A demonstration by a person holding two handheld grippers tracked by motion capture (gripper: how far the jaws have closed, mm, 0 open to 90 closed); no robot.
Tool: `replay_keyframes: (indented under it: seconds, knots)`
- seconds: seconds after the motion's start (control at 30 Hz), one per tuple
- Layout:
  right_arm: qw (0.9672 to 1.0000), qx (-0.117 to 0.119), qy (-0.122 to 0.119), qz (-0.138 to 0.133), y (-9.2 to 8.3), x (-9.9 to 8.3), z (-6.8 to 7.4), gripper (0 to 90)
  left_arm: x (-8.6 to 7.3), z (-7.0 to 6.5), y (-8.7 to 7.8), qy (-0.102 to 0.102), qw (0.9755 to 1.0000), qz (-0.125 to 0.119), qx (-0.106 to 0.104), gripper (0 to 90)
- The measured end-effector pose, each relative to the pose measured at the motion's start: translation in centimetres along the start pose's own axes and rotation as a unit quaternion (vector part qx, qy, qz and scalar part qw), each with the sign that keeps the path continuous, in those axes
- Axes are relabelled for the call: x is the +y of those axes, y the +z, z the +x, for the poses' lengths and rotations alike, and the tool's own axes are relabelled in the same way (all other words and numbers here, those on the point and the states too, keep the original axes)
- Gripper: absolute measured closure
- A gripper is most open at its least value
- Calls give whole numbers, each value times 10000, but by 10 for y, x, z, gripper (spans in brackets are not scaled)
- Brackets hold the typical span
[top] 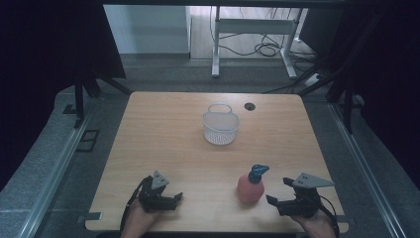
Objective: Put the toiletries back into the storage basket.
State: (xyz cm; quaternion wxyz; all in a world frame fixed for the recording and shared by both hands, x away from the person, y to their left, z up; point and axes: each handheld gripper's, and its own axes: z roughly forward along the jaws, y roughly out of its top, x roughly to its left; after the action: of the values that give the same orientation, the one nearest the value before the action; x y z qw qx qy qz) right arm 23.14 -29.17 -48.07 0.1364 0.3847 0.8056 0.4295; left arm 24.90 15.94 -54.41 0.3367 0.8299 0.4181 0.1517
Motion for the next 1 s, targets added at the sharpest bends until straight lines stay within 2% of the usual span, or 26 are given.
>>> replay_keyframes:
  seconds: [0.3,0.37,0.47,0.6,0.77,0.8,1.0]
  knots:
    - [9997,223,-75,-90,-1,18,4,99,0,0,0,-10,10000,1,9,105]
    - [9995,258,-142,-114,0,23,6,133,0,0,0,-11,10000,1,10,105]
    - [9993,265,-237,-104,2,29,9,139,0,0,0,-11,10000,1,10,105]
    - [9992,279,-256,-122,4,34,10,158,0,0,0,-12,10000,1,11,105]
    - [9987,403,-280,-140,7,40,13,204,0,0,0,-12,10000,8,16,105]
    - [9983,464,-321,-134,7,42,14,236,0,0,0,-11,10000,9,16,105]
    - [9975,562,-405,-113,10,47,17,272,0,0,0,-16,10000,6,17,105]
